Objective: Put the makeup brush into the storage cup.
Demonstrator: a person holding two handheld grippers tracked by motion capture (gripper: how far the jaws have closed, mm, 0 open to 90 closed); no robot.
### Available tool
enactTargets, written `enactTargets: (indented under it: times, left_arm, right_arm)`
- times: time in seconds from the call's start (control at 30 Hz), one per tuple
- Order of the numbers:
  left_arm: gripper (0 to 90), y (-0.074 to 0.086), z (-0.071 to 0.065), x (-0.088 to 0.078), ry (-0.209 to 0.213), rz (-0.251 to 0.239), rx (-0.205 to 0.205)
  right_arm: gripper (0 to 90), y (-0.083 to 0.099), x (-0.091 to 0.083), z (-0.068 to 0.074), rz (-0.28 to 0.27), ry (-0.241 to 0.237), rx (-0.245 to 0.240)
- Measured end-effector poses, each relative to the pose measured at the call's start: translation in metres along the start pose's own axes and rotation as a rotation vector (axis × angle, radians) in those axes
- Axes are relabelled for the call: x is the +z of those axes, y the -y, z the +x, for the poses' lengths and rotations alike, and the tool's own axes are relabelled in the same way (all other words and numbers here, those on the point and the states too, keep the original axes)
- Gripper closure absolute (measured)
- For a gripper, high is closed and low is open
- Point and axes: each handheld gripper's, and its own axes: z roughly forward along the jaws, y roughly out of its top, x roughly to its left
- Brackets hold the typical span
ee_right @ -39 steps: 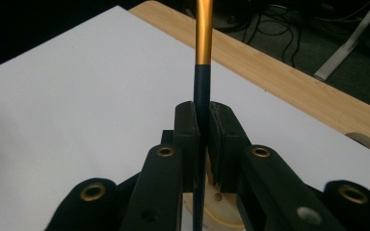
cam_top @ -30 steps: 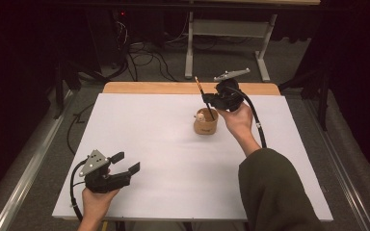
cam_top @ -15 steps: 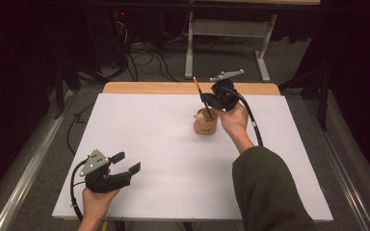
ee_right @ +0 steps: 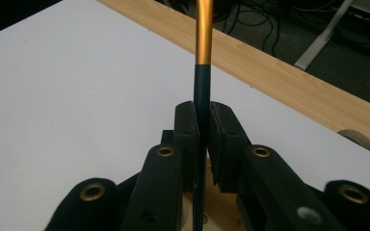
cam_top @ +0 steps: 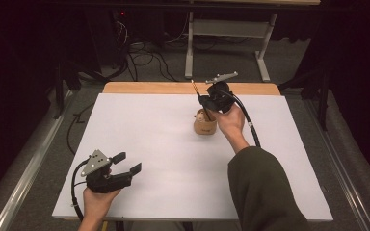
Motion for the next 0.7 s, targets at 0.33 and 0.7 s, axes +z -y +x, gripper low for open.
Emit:
enactTargets:
  times: [0.33, 0.7]
  left_arm:
    - [27.4, -0.0002, 0.0, 0.0002, 0.002, 0.002, 0.002]
    - [27.4, -0.0001, -0.0007, 0.0003, 0.003, -0.003, -0.001]
  right_arm:
    - [84.7, 0.0026, 0.0056, -0.0002, 0.011, 0.009, -0.001]
    - [84.6, 0.0067, 0.0066, -0.0026, 0.024, 0.01, -0.001]
